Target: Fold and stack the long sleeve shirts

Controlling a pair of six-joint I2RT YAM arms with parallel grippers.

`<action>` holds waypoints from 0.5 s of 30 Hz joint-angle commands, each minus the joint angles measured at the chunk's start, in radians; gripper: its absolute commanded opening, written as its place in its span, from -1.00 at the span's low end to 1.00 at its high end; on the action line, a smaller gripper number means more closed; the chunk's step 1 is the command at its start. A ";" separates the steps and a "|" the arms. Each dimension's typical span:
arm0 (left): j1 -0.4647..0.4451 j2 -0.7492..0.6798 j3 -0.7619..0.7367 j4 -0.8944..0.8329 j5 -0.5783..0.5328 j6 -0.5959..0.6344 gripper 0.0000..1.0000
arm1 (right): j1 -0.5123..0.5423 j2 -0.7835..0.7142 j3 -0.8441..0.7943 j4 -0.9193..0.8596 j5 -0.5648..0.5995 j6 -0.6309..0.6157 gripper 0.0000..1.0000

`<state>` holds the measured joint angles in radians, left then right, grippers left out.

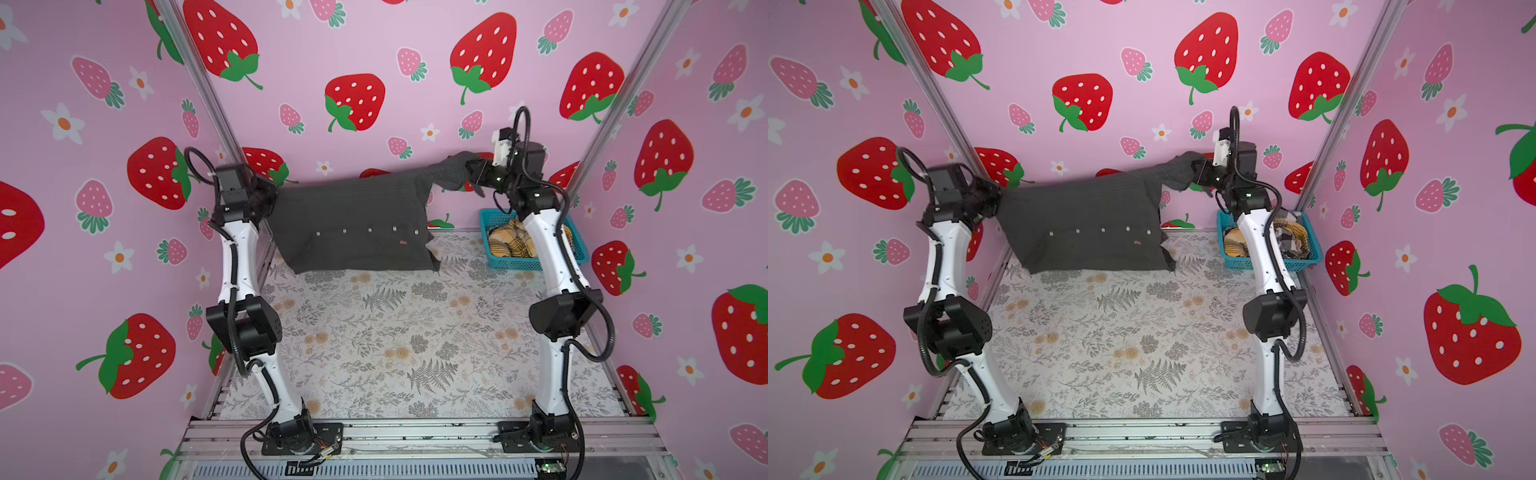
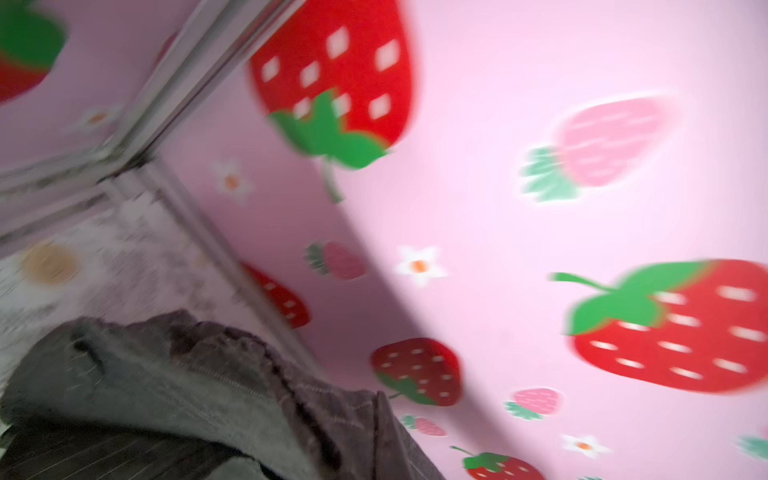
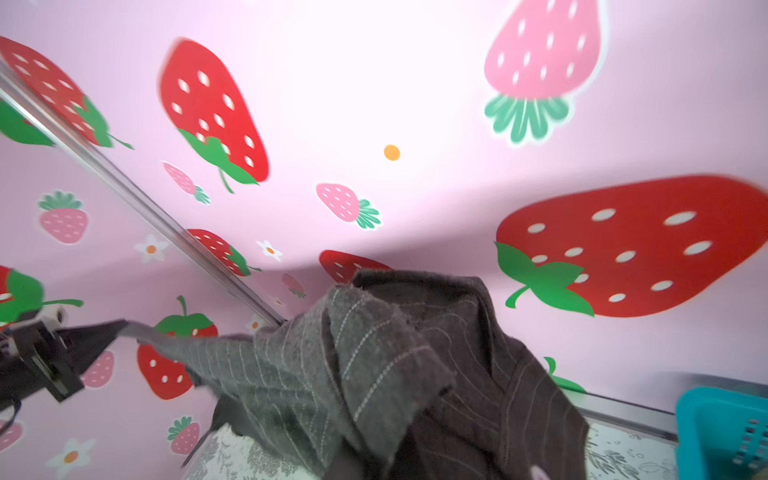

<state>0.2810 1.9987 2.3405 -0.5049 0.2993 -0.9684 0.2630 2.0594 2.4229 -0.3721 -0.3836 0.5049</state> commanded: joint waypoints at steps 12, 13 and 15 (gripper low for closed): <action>0.029 -0.610 -1.195 0.075 -0.080 0.020 -1.00 | -0.082 -0.724 -1.230 0.218 0.057 -0.005 -1.00; 0.030 -0.629 -1.279 0.072 -0.080 0.024 -1.00 | -0.083 -0.756 -1.317 0.200 0.075 0.004 -1.00; 0.029 -0.671 -1.423 0.087 -0.071 0.032 -1.00 | -0.084 -0.824 -1.461 0.179 0.119 0.026 -1.00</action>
<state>0.2810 1.3918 1.0454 -0.4118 0.2989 -0.9424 0.2123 1.3151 1.0893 -0.1551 -0.3866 0.5068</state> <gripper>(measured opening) 0.047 0.063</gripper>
